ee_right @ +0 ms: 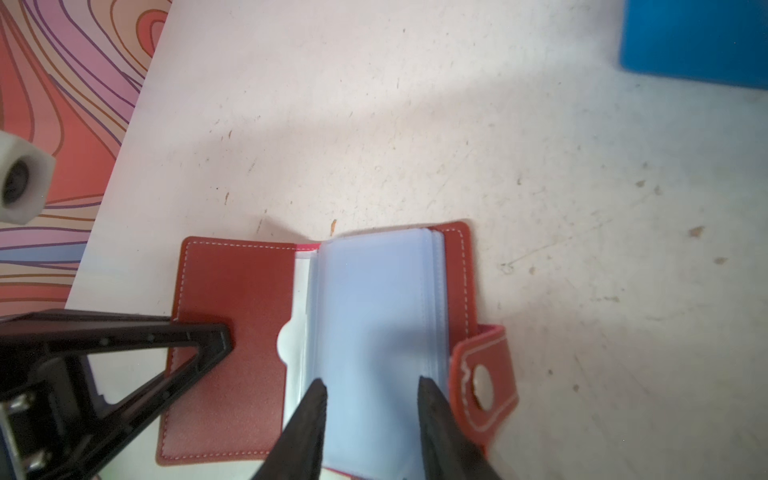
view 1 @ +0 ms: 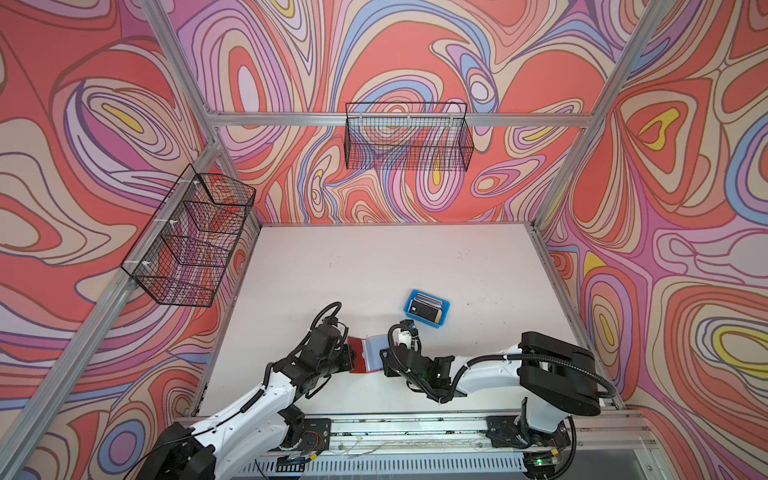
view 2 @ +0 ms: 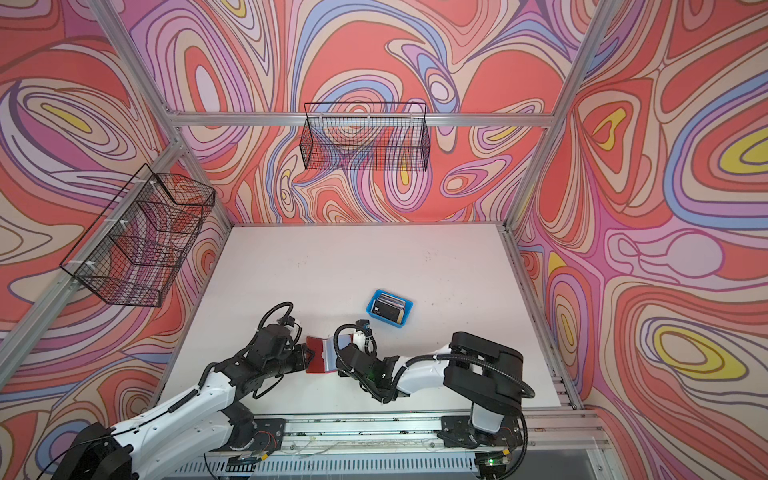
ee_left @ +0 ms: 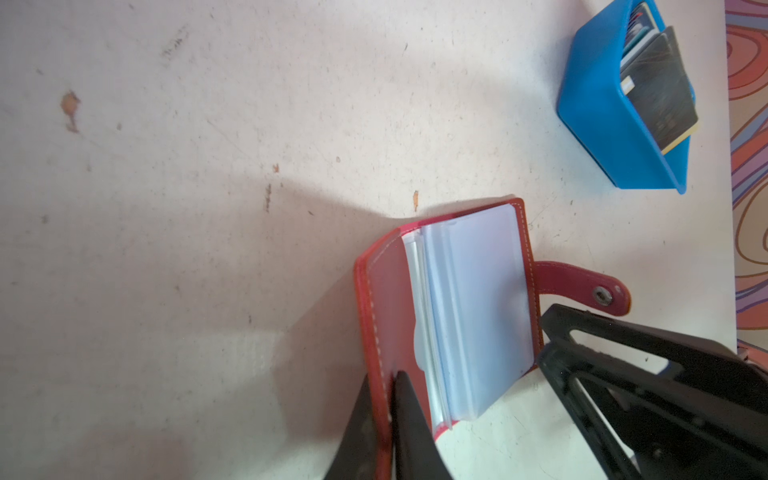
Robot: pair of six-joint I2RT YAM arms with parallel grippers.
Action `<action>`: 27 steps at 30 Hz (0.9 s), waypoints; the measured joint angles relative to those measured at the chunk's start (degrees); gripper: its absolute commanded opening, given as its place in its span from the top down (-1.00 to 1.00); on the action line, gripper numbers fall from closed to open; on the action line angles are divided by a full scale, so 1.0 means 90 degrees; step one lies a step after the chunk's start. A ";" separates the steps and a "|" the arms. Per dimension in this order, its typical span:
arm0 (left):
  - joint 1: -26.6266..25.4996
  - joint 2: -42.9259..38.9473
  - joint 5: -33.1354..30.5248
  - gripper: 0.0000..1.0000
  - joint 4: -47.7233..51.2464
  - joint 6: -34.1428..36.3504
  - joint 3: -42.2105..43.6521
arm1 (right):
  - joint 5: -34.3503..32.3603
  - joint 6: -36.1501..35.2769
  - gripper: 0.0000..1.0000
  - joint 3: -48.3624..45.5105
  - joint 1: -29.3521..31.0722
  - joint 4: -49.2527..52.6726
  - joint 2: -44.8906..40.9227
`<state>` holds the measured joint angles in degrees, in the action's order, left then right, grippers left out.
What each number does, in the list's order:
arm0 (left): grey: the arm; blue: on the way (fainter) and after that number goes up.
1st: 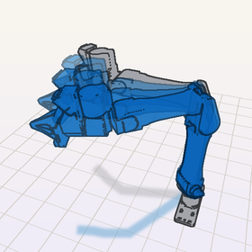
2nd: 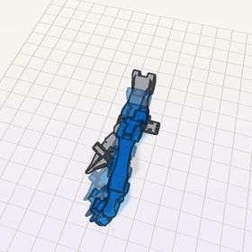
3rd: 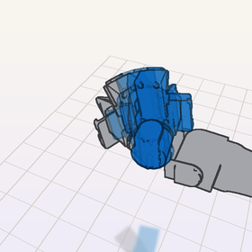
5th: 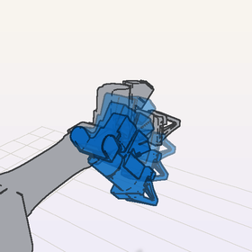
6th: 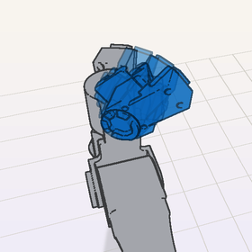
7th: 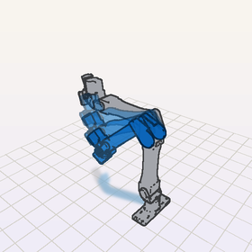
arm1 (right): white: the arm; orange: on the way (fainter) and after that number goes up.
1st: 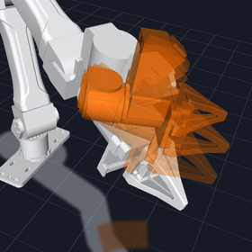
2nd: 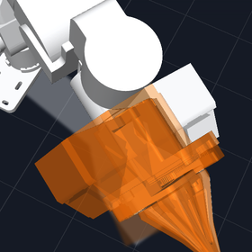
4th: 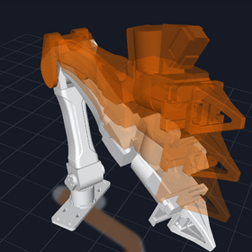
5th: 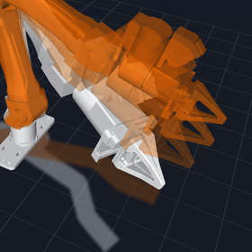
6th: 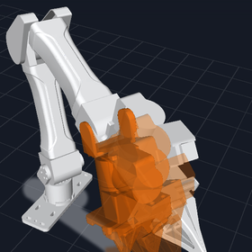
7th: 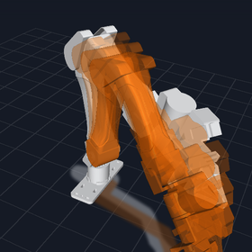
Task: Put the credit cards into the card holder
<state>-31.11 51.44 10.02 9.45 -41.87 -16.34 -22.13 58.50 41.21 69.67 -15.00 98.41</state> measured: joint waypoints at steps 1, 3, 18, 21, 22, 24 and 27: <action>0.0000 -0.0002 0.0000 0.77 0.0000 0.0000 0.0000 | 0.0019 -0.0002 0.22 0.0012 0.0000 -0.0012 0.0049; 0.0000 -0.0012 0.0000 0.77 0.0002 0.0000 0.0000 | 0.0068 0.0000 0.23 0.0015 0.0000 -0.0022 0.0129; 0.0000 -0.0124 0.0000 0.77 0.0073 -0.0002 0.0000 | 0.0000 0.0061 0.25 0.0070 0.0000 -0.0007 0.0187; 0.0000 -0.0124 0.0000 0.77 0.0073 0.0000 0.0000 | -0.0029 0.0078 0.25 0.0044 0.0000 0.0056 0.0136; 0.0000 -0.0124 0.0000 0.77 0.0073 0.0000 0.0000 | -0.0041 0.0078 0.24 0.0041 0.0000 0.0058 0.0136; 0.0000 -0.0124 0.0000 0.77 0.0073 0.0000 0.0000 | -0.0046 0.0080 0.25 0.0034 0.0000 0.0061 0.0134; 0.0000 -0.0124 0.0000 0.77 0.0073 0.0000 0.0000 | -0.0044 0.0080 0.25 0.0015 0.0000 0.0056 0.0134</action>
<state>-31.11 50.33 10.02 10.11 -41.87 -16.34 -22.52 59.22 41.34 69.67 -14.50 99.61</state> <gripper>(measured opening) 0.115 0.376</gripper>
